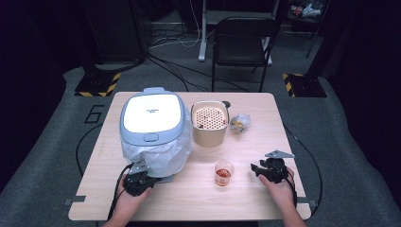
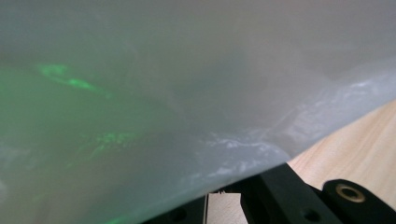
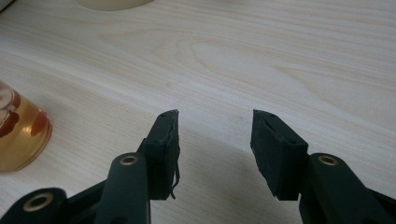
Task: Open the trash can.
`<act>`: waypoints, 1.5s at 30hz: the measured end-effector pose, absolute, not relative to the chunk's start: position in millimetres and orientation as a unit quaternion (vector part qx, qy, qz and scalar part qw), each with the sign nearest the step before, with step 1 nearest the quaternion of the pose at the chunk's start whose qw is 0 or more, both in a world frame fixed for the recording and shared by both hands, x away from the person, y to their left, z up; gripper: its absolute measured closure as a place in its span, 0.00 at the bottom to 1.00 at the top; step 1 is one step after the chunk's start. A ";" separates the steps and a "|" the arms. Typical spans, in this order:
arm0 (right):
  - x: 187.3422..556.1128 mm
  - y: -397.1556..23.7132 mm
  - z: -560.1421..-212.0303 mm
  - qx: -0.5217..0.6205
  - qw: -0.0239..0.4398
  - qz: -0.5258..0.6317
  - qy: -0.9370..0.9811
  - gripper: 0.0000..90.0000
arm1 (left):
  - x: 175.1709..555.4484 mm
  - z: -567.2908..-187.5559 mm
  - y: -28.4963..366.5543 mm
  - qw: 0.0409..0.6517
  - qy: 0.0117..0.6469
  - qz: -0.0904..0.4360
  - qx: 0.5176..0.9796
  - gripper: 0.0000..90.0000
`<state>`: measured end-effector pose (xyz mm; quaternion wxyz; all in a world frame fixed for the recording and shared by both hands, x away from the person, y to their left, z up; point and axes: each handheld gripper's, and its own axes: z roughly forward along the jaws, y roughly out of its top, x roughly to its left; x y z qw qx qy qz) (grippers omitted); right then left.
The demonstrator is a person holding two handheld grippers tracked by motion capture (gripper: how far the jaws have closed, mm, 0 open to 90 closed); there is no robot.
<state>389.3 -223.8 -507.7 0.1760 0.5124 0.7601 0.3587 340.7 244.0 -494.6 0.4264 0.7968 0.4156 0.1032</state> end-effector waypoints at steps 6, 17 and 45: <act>389.5 -223.5 -507.5 0.513 0.174 0.362 0.759 0.57 | 340.3 -501.9 238.7 0.431 0.422 0.109 0.790 0.99; 390.5 -222.5 -507.6 0.510 0.174 0.362 0.761 0.56 | 341.4 -506.8 242.3 0.437 0.408 0.103 0.795 1.00; 401.4 -223.4 -495.9 0.511 0.160 0.374 0.757 0.52 | 346.3 -519.7 240.7 0.415 0.367 0.149 0.819 1.00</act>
